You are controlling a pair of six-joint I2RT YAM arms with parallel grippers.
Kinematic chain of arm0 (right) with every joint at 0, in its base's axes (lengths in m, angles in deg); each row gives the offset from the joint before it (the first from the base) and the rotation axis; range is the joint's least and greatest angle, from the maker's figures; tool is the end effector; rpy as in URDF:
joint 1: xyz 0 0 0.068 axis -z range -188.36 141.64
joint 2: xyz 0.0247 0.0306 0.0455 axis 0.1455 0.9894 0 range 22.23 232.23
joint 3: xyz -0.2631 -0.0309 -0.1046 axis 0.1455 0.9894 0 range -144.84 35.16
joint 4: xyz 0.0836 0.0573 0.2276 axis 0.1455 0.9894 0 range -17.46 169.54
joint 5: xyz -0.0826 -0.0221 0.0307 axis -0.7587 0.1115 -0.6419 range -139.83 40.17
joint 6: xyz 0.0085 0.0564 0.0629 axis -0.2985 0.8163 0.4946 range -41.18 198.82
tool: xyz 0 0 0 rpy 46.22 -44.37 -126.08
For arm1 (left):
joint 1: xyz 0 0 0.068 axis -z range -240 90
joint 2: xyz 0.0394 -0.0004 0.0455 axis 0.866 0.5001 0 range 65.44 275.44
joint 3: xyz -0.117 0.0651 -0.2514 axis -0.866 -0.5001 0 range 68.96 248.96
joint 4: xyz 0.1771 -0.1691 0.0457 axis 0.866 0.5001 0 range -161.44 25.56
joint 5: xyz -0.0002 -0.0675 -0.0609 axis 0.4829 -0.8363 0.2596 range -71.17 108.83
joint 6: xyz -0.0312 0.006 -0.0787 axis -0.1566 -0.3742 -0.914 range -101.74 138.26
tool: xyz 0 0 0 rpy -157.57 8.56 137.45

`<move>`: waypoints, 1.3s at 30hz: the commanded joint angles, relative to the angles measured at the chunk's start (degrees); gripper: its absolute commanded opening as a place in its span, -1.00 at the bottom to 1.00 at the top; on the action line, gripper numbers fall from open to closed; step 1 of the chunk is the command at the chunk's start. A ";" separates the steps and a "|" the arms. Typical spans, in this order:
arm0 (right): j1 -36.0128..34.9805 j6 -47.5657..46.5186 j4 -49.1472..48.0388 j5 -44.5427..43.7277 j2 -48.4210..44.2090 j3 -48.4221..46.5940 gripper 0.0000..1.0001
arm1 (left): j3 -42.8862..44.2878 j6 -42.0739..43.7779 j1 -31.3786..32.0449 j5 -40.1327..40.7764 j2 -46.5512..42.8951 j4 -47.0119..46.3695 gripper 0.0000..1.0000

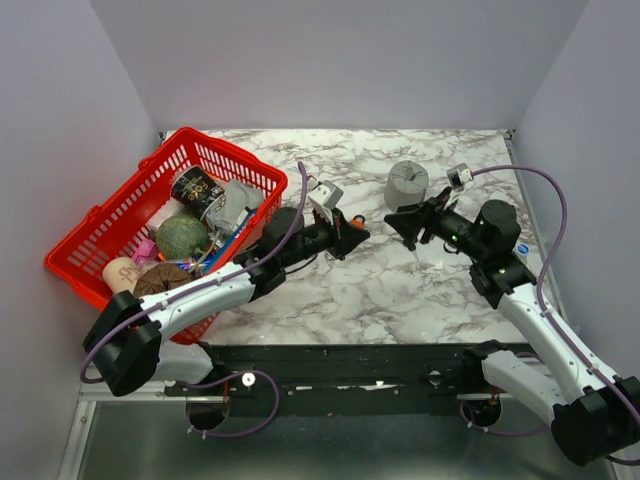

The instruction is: Unlock with the key

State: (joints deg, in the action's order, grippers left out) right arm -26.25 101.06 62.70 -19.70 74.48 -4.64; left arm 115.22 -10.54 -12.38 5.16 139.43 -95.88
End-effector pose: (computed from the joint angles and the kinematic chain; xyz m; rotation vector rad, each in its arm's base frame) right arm 0.2058 0.1058 0.3343 -0.3600 1.6591 0.9546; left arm 0.2048 -0.2505 0.3161 0.4842 1.7034 -1.1933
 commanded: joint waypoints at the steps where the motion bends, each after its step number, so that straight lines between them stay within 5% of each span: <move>1: 0.05 -3.34 4.64 -4.36 -0.31 -0.11 0.36 | 0.59 5.94 -0.59 1.27 -5.17 5.53 -0.70; 2: -0.04 -3.78 5.79 -5.33 0.13 -0.46 0.38 | 0.50 7.51 -1.12 1.28 -7.35 6.16 -0.34; 5: -1.44 -6.41 9.66 -7.80 3.46 -2.57 0.44 | -0.47 10.41 -2.17 0.76 -11.57 8.62 0.32; 11: -7.85 -10.19 16.34 -17.63 13.22 -7.93 0.60 | 0.32 15.96 -3.58 -1.62 -17.21 15.47 0.88; 24: -16.91 -6.51 19.51 -28.90 40.36 -19.62 0.62 | 1.29 22.91 -3.93 9.01 -20.73 25.58 0.98; 39: -18.85 -5.19 20.31 -29.78 55.59 -29.20 0.60 | 1.02 23.35 -3.93 11.03 -21.79 25.77 0.98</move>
State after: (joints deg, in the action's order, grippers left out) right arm -44.59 94.65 81.89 -47.92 127.44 -31.39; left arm 115.22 11.80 -16.07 14.62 118.15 -71.18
